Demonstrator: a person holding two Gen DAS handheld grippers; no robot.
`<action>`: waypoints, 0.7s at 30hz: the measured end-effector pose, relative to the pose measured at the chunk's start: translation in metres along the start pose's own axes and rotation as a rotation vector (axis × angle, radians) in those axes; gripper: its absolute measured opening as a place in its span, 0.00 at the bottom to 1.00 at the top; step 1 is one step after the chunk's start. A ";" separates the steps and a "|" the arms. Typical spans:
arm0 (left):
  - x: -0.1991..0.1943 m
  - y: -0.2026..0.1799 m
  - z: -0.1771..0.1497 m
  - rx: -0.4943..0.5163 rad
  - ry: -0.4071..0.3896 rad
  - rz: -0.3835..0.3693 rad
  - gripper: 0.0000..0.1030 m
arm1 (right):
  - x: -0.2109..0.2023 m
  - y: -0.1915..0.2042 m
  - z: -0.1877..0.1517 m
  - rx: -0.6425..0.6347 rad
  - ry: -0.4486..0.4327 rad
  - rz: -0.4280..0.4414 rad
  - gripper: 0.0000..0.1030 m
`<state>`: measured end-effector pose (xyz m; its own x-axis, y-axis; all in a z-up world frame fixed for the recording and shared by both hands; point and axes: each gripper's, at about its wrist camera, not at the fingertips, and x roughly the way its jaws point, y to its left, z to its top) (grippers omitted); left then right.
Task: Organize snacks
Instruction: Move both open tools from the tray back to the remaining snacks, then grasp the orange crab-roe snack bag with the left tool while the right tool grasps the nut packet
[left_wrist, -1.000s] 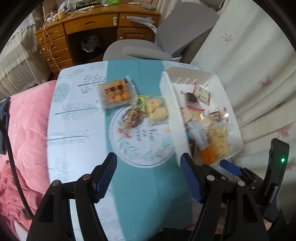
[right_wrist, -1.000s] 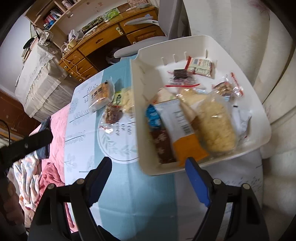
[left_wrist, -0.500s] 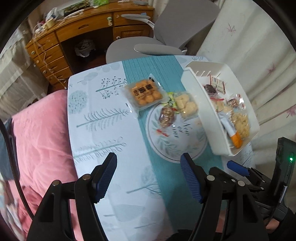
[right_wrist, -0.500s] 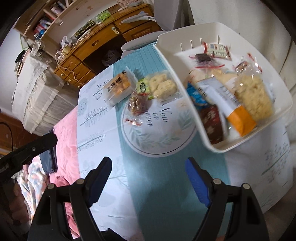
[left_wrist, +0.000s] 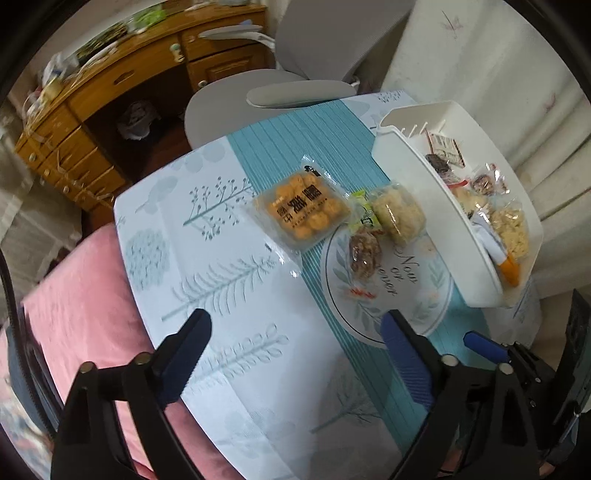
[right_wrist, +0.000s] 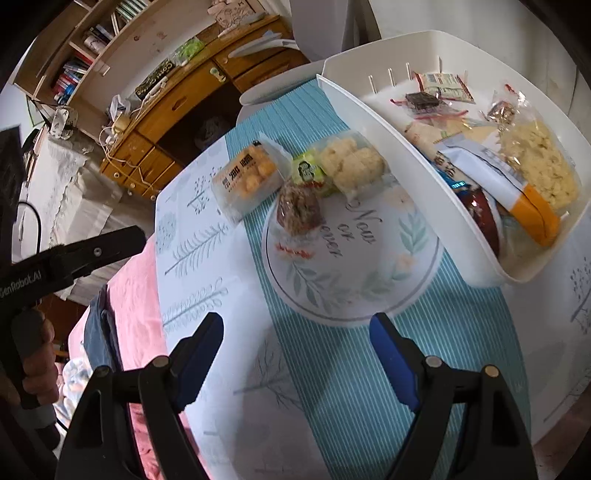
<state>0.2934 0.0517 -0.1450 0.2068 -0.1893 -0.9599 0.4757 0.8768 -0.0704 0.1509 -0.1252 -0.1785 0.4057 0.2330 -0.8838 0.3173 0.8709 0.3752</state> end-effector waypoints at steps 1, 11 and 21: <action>0.003 0.001 0.004 0.013 -0.001 0.005 0.91 | 0.003 0.001 0.001 -0.003 -0.005 -0.003 0.80; 0.056 -0.006 0.050 0.150 0.056 0.040 0.93 | 0.046 0.001 0.020 -0.002 -0.036 -0.038 0.80; 0.124 -0.023 0.077 0.248 0.136 0.055 0.93 | 0.089 -0.002 0.034 -0.012 -0.050 -0.058 0.80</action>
<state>0.3743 -0.0260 -0.2413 0.1293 -0.0685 -0.9892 0.6646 0.7463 0.0352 0.2155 -0.1207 -0.2485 0.4297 0.1604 -0.8886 0.3312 0.8875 0.3204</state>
